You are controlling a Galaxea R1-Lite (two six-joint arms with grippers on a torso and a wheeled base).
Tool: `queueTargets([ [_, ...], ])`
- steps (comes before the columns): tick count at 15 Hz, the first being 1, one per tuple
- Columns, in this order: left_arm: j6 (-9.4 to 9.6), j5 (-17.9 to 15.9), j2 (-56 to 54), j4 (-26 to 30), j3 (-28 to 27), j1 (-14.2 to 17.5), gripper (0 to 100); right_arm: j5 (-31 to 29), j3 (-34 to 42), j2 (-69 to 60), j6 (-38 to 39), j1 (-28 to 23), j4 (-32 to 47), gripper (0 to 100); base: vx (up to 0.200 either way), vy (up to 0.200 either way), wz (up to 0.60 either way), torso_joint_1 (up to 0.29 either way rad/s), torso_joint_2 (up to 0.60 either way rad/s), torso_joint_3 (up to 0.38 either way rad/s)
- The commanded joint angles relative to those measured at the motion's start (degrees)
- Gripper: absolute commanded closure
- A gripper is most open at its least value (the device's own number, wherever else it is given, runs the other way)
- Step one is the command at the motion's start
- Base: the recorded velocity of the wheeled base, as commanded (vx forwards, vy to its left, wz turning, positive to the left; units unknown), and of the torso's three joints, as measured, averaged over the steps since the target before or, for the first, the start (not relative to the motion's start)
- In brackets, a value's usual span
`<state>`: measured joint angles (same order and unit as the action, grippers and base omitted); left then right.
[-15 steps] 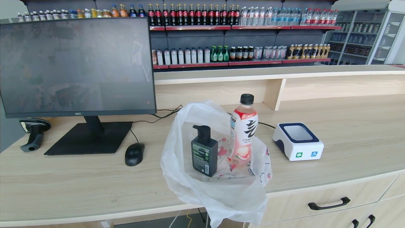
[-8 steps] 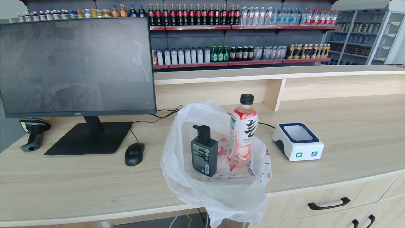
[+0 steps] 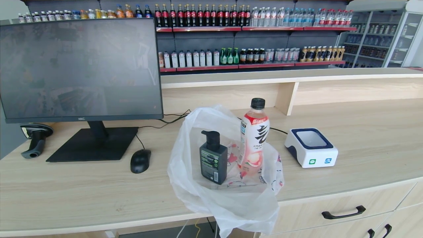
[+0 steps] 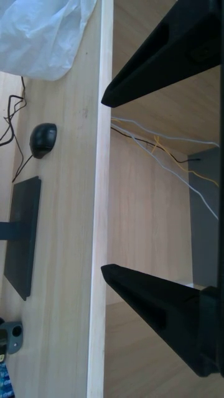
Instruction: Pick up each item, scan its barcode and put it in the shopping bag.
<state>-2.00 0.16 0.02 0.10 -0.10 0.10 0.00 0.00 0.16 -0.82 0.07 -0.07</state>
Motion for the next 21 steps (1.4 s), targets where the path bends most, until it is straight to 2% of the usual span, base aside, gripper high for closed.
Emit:
queueTargets([
  [1, -0.02, 0.02, 0.06, -0.01, 0.01, -0.01, 0, 0.35, 0.0, 0.46, -0.24, 0.19, -0.01, 0, 0.0, 0.0, 0.0, 0.0, 0.0, 0.0],
  [10, -0.02, 0.02, 0.06, -0.01, 0.01, -0.01, 0, 0.97, 0.0, -0.07, -0.68, 0.1, -0.01, 0, 0.0, 0.0, 0.0, 0.0, 0.0, 0.0],
  [21, -0.02, 0.02, 0.06, -0.01, 0.01, -0.01, 0, 0.97, 0.0, -0.07, -0.41, 0.1, -0.01, 0, -0.2, 0.0, 0.0, 0.004, 0.0, 0.003],
])
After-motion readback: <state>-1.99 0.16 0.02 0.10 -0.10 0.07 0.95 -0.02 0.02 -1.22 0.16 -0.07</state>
